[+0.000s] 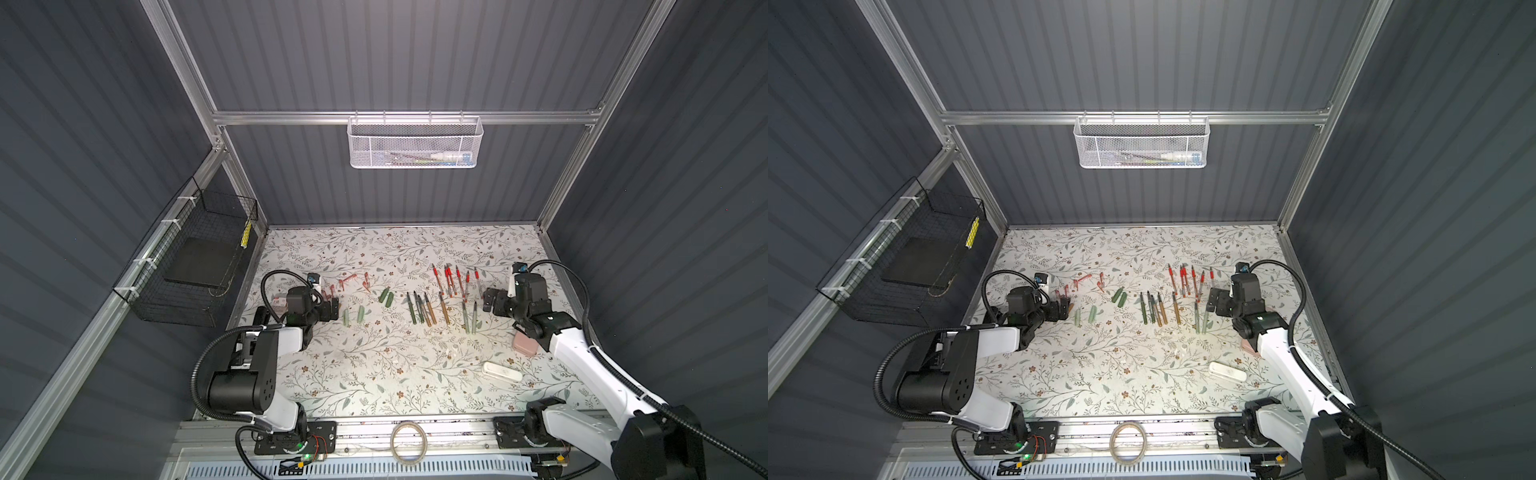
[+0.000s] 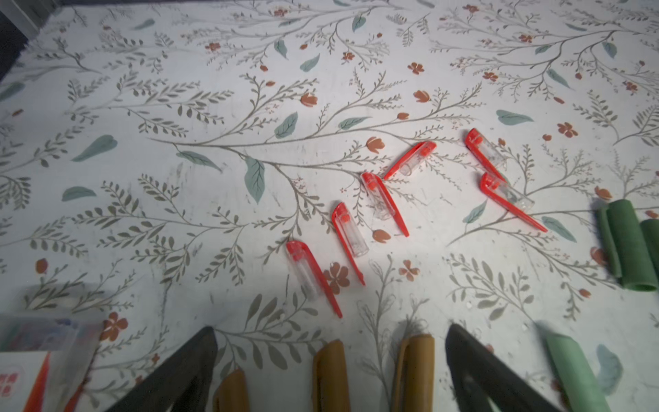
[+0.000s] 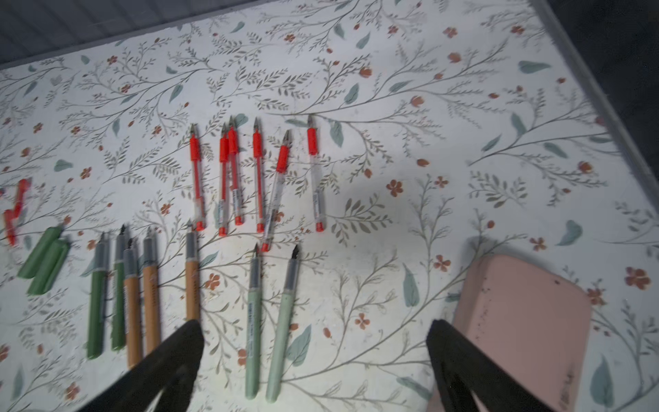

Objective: Remove pen caps from pens
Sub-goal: Reset both arms

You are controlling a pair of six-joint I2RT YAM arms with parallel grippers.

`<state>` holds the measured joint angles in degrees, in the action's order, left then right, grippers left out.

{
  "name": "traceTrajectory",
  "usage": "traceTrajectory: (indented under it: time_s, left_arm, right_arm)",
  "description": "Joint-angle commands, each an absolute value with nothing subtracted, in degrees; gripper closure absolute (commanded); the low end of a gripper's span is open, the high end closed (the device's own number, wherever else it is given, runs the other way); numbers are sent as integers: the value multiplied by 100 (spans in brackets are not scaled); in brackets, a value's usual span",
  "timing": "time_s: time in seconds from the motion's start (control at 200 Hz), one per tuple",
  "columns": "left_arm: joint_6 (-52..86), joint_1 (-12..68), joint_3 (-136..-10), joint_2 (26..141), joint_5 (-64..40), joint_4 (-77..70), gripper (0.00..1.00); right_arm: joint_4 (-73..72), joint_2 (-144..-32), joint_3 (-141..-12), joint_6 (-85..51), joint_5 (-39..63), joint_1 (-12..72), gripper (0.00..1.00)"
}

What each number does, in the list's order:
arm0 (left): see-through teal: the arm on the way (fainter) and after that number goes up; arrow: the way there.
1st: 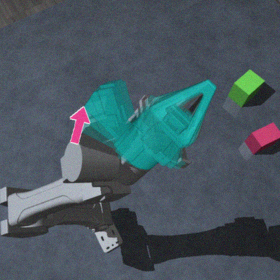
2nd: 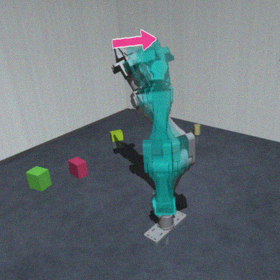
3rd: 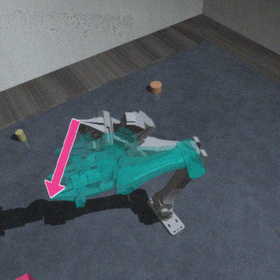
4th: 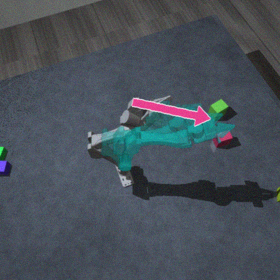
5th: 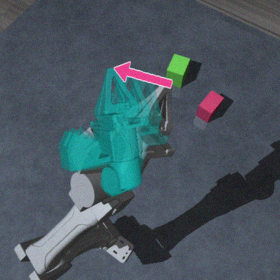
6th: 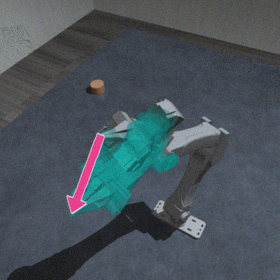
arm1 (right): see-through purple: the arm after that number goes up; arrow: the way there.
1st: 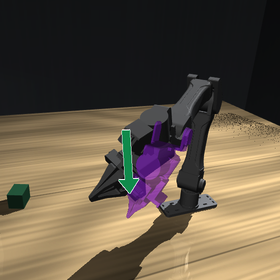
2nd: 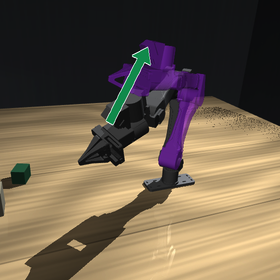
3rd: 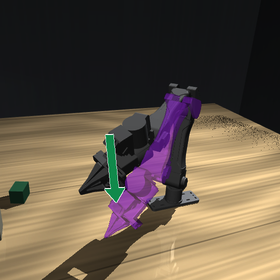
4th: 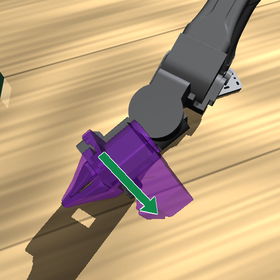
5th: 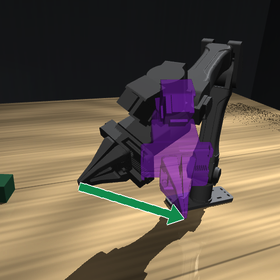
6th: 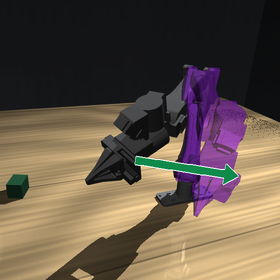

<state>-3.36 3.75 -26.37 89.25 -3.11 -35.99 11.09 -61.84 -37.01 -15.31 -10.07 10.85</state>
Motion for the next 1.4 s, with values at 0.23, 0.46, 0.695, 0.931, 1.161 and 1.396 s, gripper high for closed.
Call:
traceTrajectory:
  time_s: [0.23, 0.46, 0.695, 0.931, 1.161, 1.396]
  left_arm:
    - [-343, 343, -1972, 9587, 294, -6417, 0]
    - [-195, 343, -2162, 9799, 644, -6232, 0]
    - [-114, 343, -2724, 9844, 820, -5216, 0]
    - [-120, 343, -2725, 9844, 826, -5228, 0]
    - [-114, 343, -2725, 9842, 824, -5229, 0]
    - [-115, 343, -2724, 9853, 835, -5227, 0]
  right_arm:
    - [-2785, -6231, -2017, -281, -2246, 810, 1]
    - [-4203, -6851, -1642, -53, -2067, 526, 1]
    - [-5293, -7665, -1675, -122, -1322, 138, 1]
    - [-5311, -8215, -1857, -478, -1058, -174, 1]
    - [-5526, -8272, -1803, -461, -1033, -193, 1]
    - [-5487, -8270, -1817, -461, -1033, -189, 1]
